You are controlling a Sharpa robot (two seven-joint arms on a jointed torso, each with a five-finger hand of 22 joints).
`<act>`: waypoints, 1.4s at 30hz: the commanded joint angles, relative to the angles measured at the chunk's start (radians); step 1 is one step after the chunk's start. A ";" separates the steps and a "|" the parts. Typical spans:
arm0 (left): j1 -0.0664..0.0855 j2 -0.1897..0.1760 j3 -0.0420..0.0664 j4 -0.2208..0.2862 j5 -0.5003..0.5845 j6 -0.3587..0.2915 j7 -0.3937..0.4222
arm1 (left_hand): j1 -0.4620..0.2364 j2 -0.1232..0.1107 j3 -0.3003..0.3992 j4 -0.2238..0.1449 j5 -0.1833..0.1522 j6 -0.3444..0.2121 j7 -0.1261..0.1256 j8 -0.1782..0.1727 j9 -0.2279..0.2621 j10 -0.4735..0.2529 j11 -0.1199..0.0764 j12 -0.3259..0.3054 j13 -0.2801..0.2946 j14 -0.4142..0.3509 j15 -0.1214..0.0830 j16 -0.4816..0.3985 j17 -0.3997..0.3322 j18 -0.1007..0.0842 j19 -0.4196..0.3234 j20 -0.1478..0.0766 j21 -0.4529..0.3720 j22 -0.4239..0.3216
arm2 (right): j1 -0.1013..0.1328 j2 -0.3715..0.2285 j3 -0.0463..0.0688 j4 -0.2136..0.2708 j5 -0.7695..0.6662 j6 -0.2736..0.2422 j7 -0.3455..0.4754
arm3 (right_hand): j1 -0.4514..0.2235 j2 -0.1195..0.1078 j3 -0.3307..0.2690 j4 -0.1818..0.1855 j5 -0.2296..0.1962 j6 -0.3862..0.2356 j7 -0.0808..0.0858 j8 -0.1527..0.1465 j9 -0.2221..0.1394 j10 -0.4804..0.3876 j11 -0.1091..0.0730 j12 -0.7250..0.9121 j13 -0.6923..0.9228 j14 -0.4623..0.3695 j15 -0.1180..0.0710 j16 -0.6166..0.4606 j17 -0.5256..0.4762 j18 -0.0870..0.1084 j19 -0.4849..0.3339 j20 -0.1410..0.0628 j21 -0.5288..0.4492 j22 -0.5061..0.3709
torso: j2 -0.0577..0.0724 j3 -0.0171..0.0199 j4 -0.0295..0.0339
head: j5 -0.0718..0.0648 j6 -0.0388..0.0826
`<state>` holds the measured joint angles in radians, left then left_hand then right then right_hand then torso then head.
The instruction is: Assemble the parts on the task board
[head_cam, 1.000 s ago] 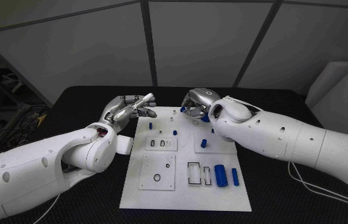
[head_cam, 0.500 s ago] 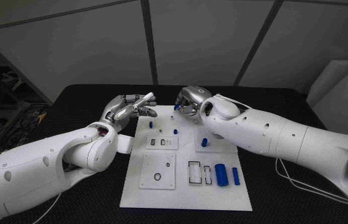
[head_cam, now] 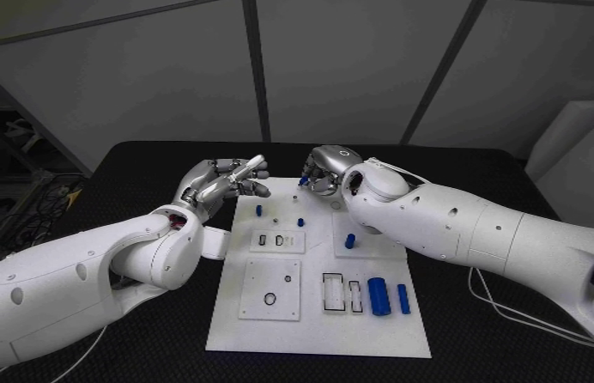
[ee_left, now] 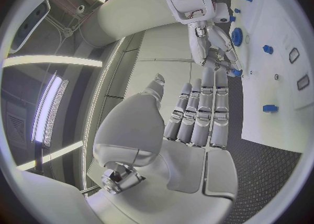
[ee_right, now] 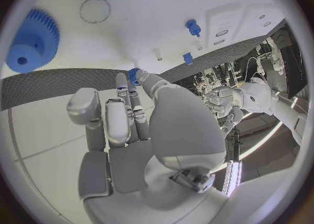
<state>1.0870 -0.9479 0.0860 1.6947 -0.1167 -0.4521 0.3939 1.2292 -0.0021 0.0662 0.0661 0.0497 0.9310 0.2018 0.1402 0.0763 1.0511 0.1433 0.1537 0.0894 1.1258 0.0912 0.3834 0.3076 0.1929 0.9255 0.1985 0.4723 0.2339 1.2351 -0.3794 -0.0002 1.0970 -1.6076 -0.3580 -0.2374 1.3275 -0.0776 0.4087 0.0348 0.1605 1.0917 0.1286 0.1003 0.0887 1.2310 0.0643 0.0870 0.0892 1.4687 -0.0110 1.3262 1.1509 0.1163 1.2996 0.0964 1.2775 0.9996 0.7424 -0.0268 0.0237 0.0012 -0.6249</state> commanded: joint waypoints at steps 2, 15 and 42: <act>0.002 0.001 0.001 0.001 -0.008 0.012 0.005 | 0.001 0.008 -0.006 0.001 0.000 0.005 0.001 -0.004 -0.001 0.005 0.004 -0.003 -0.001 -0.009 0.000 0.005 0.001 -0.014 -0.005 0.001 0.006 0.001 | 0.003 0.007 0.000 -0.004 -0.004 0.020 -0.006 | 0.000 -0.005 0.002 0.002 0.003 -0.005 0.001 -0.004 0.001 -0.001 0.001 -0.007 0.001 0.034 -0.005 0.005 0.000 -0.009 0.003 -0.005 0.005 0.001 | -0.001 0.0002 0.0002 | 0.001 -0.001; 0.004 0.004 0.001 0.000 -0.008 0.013 0.005 | 0.001 0.008 -0.006 0.001 0.000 0.005 0.001 -0.004 -0.001 0.005 0.004 -0.003 -0.001 -0.009 0.000 0.005 0.001 -0.014 -0.005 0.001 0.006 0.001 | 0.003 0.031 0.000 -0.031 -0.004 0.046 -0.007 | -0.002 -0.006 0.002 0.003 0.006 -0.005 0.003 -0.004 0.001 -0.001 0.002 -0.007 0.001 0.034 -0.004 0.005 0.000 -0.009 0.003 -0.005 0.006 0.001 | 0.000 -0.0005 -0.0006 | 0.011 -0.005; 0.008 0.003 0.001 -0.001 -0.008 0.015 0.003 | 0.001 0.008 -0.008 0.000 0.000 0.005 0.002 -0.006 -0.002 0.005 0.005 -0.005 -0.001 -0.014 0.000 0.006 0.004 -0.014 -0.008 0.001 0.006 0.002 | 0.003 0.045 -0.001 -0.050 -0.004 0.057 -0.019 | -0.033 -0.066 -0.064 0.033 -0.023 -0.232 0.022 -0.039 -0.023 -0.147 0.032 -0.017 -0.009 0.022 0.022 -0.006 -0.027 0.007 -0.052 0.018 -0.044 -0.085 | 0.000 0.0001 -0.0024 | 0.012 -0.011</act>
<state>1.0931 -0.9443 0.0863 1.6928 -0.1168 -0.4502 0.3931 1.2293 -0.0023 0.0663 0.0661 0.0497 0.9310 0.2018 0.1403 0.0757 1.0511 0.1433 0.1537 0.0897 1.1187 0.0911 0.3834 0.3105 0.1930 0.9255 0.1985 0.4723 0.2346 1.2355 -0.3305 -0.0009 1.0395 -1.6082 -0.2900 -0.2572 1.2924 -0.1345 0.3530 0.0675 0.1322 0.8653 0.1518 0.0658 0.0640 1.0907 0.0965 0.0674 0.0815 1.4685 0.0038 1.3262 1.1254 0.1164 1.2560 0.1141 1.2371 0.9195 0.7429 -0.0269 0.0221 0.0125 -0.6356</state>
